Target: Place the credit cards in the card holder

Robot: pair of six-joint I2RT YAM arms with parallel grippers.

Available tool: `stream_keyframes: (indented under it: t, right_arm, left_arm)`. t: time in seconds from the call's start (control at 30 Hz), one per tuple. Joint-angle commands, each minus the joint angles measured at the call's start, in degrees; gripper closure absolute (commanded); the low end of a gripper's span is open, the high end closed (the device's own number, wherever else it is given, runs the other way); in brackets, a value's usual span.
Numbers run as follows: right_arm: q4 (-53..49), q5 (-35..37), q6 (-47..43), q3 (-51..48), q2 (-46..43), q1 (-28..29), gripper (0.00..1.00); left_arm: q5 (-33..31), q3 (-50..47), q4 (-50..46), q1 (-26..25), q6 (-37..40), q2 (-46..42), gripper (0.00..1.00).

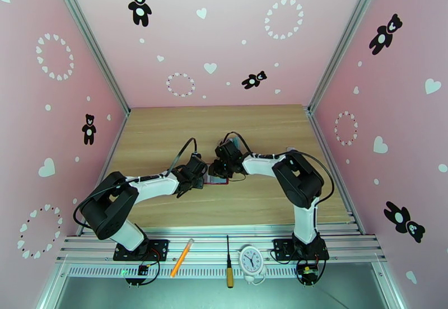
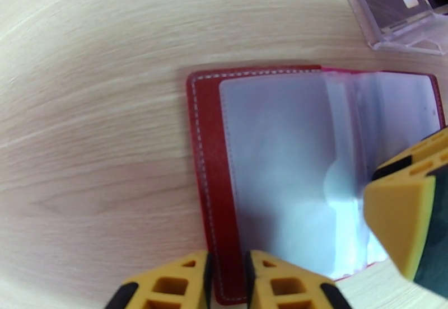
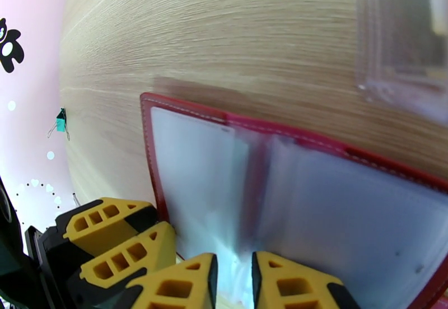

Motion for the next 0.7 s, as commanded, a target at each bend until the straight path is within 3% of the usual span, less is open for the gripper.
stream_keyframes:
  t: [0.0,0.23,0.47,0.67]
  right_arm:
    - [-0.97,-0.43,-0.08,1.44,1.98,0.89,0.76]
    - [-1.31,-0.39,-0.10,1.75,3.04,0.99,0.77]
    - [-3.36,0.97,-1.35,1.22,-1.25,0.57,0.77]
    - [-4.83,1.15,-1.87,1.74,-4.09,0.45,0.76]
  left_arm:
    - [4.22,-0.16,0.67,-0.09,0.95,-0.08,0.75]
    - [5.11,-0.62,0.77,-0.07,0.88,-1.22,0.74]
    - [-0.93,0.71,-3.22,0.08,1.65,-4.42,0.48]
    - [-0.49,3.16,-4.76,2.74,3.21,-6.64,0.46]
